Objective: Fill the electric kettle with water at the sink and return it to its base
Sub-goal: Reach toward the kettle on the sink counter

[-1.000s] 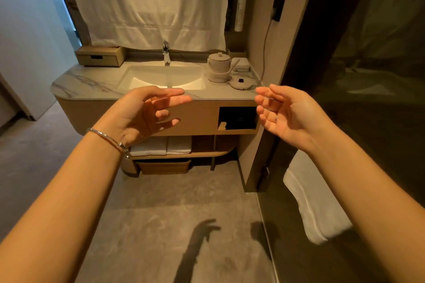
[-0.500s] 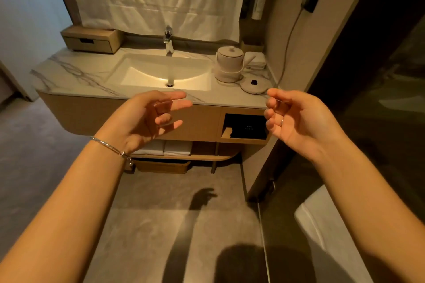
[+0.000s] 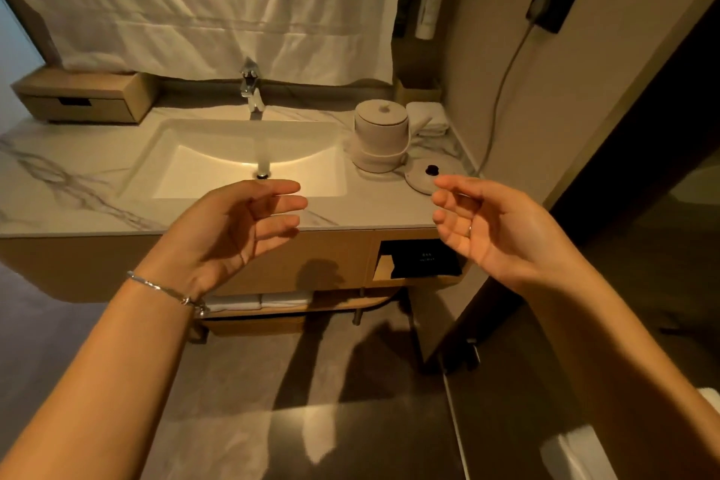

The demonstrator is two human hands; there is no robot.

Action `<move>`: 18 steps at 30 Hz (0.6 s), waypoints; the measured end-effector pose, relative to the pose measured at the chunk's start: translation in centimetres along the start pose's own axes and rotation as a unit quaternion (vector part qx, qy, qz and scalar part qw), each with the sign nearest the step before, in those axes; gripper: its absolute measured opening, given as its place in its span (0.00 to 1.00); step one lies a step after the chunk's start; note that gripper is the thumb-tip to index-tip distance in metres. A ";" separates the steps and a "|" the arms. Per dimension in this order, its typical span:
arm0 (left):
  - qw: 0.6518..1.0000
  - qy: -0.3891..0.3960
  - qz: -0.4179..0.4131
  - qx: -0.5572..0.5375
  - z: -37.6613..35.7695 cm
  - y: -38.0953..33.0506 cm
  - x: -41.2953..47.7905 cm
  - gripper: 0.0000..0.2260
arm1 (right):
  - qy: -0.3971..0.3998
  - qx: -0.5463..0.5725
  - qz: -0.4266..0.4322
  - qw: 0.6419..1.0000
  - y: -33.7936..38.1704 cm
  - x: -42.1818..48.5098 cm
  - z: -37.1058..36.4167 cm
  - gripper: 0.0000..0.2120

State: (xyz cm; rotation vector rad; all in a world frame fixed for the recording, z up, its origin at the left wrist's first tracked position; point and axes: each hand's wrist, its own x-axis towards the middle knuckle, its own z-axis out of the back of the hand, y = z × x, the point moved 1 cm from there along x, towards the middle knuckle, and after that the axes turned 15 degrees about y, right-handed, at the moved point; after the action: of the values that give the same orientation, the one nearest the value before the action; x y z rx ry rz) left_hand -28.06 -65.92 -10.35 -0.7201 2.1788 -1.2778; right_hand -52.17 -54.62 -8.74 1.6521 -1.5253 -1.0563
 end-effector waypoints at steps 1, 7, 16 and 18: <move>1.000 0.006 0.003 -0.003 0.5 -0.3 1.4 0.12 | -0.002 0.000 0.000 1.000 0.2 1.1 0.5 0.09; 1.000 0.019 0.002 0.009 2.2 -1.8 10.0 0.13 | -0.023 -0.005 0.000 1.000 2.3 8.4 4.3 0.10; 1.000 0.019 0.007 -0.017 3.3 -3.9 21.6 0.14 | -0.001 0.006 0.003 1.000 5.6 17.9 9.5 0.10; 0.999 0.016 0.014 -0.024 4.1 -4.1 23.8 0.13 | -0.006 0.017 -0.005 1.000 5.8 20.0 10.7 0.11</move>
State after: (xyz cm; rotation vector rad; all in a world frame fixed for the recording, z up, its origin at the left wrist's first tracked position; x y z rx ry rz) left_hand -41.96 -85.96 -12.27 -0.6913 2.2442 -1.2334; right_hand -64.32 -74.50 -11.31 1.6806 -1.5528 -1.0514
